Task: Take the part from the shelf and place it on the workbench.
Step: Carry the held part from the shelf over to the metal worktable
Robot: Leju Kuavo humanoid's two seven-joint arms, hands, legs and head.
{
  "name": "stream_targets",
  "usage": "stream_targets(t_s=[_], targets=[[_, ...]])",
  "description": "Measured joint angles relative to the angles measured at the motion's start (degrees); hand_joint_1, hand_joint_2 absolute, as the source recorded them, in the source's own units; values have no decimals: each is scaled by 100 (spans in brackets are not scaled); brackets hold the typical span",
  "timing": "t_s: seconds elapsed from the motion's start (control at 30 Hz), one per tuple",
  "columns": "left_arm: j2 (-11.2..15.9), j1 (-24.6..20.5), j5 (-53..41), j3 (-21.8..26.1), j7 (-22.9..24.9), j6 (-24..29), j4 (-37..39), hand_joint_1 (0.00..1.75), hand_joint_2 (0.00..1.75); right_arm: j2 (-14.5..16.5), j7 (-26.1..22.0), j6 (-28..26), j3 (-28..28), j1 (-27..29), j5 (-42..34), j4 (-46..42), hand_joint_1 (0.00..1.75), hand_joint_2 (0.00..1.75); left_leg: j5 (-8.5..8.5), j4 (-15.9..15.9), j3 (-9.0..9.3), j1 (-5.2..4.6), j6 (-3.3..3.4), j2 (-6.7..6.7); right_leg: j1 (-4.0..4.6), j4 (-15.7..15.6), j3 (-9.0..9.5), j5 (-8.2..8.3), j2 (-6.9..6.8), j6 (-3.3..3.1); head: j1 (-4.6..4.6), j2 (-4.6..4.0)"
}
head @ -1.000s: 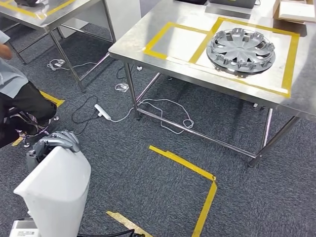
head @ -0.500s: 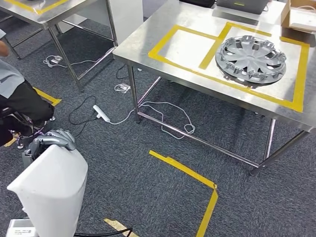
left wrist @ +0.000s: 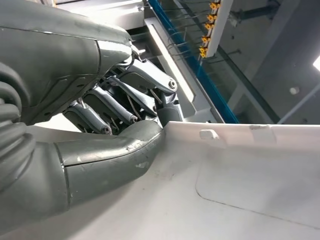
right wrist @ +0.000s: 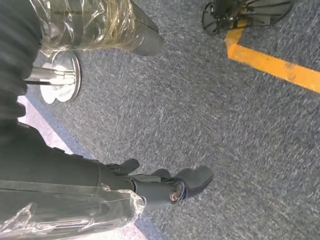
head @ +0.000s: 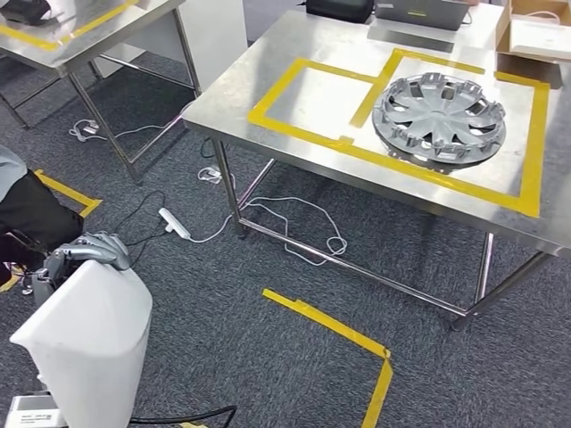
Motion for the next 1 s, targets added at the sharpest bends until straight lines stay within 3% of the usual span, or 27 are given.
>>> stream_targets(t_s=[0.03,0.1,0.13,0.17,0.2,0.27,0.33,0.37,0.47,0.5,0.53,0.6,0.67,0.73,0.83,0.9,0.97,1.0], targets=[[3,0,-1,11,0,0,0,175,175,1,3,0,0,3,0,0,0,175,149,-125,-49,2,-4,0,-5,0,78,-59,8,12,1,0],[11,2,-3,34,0,0,1,175,175,1,4,1,0,5,-1,1,0,175,705,-678,18,0,0,2,-18,-5,231,-185,23,59,1,0],[17,3,-4,43,1,0,3,175,175,2,4,2,0,3,-1,0,0,175,896,-966,54,-12,14,10,-15,-13,275,-241,30,97,-4,0],[21,7,-9,49,1,-1,4,175,175,2,5,3,0,0,-2,0,0,175,1009,-1143,77,-27,48,12,-11,-29,312,-288,29,135,-11,0],[25,10,-14,56,1,-1,3,175,175,2,4,2,0,-2,-2,1,0,175,1012,-1238,79,-42,92,12,-6,-38,343,-317,25,170,-16,0],[24,15,-22,68,1,-1,-1,175,175,2,-1,-2,0,-11,-2,0,0,175,970,-1301,121,-50,199,0,-3,-68,420,-351,10,229,-24,0],[13,15,-25,78,1,-1,-2,175,175,3,-8,-8,1,-25,-2,0,0,175,936,-1332,220,-35,279,-5,-10,116,344,-400,1,278,-10,0],[4,16,-27,81,1,-2,-2,175,175,3,-9,-8,1,-34,-2,1,0,175,913,-1338,269,-28,308,-4,-14,390,177,-463,-1,298,-5,0],[-9,23,-29,87,0,-2,-2,175,175,4,-8,-10,2,-23,-3,2,0,175,807,-1341,359,-45,347,-7,-17,1448,-586,-768,-5,324,4,0],[-9,26,-29,90,0,-2,-1,175,175,4,-8,-14,1,-11,-3,2,0,175,765,-1342,407,-54,351,-13,-15,1568,-760,-784,-5,315,7,0],[-10,28,-29,92,0,-2,-1,175,175,4,-8,-18,1,-2,-3,2,0,175,717,-1342,472,-65,353,-19,-10,1481,-834,-670,-5,294,7,0],[-16,29,-31,96,0,-2,-1,175,175,4,-10,-27,0,5,-2,2,0,175,613,-1347,617,-86,348,-22,23,853,-748,-129,-7,205,7,0],[-23,30,-34,98,1,-2,2,175,175,1,-11,-28,1,2,-3,2,0,175,528,-1351,709,-98,313,-20,74,358,-619,124,-12,111,-6,1],[-28,35,-39,101,2,-2,4,175,175,-2,-15,-26,1,11,-12,2,0,175,505,-1327,768,-98,248,-20,108,241,-572,120,-13,51,-19,1],[-37,35,-45,104,5,10,4,175,175,3,-27,-13,-1,21,-42,1,0,175,452,-1168,773,-96,164,-16,65,92,-394,254,-14,1,-36,1],[-38,28,-45,105,14,28,5,175,175,5,-28,-2,-1,-1,-61,-1,0,175,205,-743,538,-71,103,-10,35,41,-316,258,-14,-21,-66,1],[-37,31,-44,105,25,40,7,175,175,5,-24,5,-1,-10,-72,-1,0,175,-59,-175,157,-32,44,-9,30,39,-304,234,-7,-30,-80,0],[-37,35,-44,105,31,43,8,175,175,6,-21,8,-1,-7,-74,-1,0,175,-71,-29,20,-14,21,-9,27,39,-293,217,0,-26,-80,0]])
